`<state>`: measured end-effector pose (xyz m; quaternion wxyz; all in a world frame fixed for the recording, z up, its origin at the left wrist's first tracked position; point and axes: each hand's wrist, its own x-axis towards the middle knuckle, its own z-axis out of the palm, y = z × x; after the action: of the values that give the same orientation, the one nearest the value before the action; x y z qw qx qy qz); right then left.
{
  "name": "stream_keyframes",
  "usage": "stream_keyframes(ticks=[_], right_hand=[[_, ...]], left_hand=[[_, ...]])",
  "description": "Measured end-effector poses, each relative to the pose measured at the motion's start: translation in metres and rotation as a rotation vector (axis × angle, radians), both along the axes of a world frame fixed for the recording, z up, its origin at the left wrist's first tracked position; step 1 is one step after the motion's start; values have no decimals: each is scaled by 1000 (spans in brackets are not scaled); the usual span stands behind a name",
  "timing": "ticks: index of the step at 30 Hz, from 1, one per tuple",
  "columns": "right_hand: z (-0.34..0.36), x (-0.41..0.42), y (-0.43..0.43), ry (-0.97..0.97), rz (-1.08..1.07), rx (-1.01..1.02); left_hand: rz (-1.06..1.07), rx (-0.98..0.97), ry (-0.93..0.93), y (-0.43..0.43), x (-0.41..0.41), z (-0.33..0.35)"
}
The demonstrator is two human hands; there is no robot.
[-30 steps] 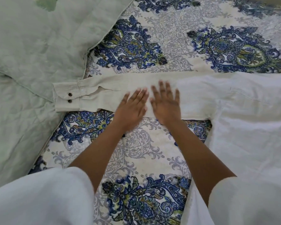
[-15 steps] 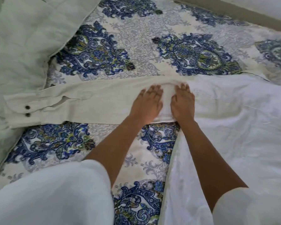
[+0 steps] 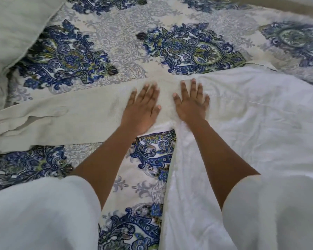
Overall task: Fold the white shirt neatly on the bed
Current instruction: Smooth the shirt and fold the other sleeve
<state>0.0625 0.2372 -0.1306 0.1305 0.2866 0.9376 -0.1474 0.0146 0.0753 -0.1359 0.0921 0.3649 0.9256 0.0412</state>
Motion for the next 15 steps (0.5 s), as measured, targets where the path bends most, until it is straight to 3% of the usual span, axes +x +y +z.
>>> stream_keyframes(ticks=[6, 10, 15], right_hand=[[12, 57, -55, 57, 135, 4], [16, 65, -78, 62, 154, 15], [14, 34, -109, 97, 284, 37]], left_hand=[[118, -72, 46, -57, -4, -1], [333, -103, 104, -104, 1, 5], [100, -73, 24, -125, 23, 7]])
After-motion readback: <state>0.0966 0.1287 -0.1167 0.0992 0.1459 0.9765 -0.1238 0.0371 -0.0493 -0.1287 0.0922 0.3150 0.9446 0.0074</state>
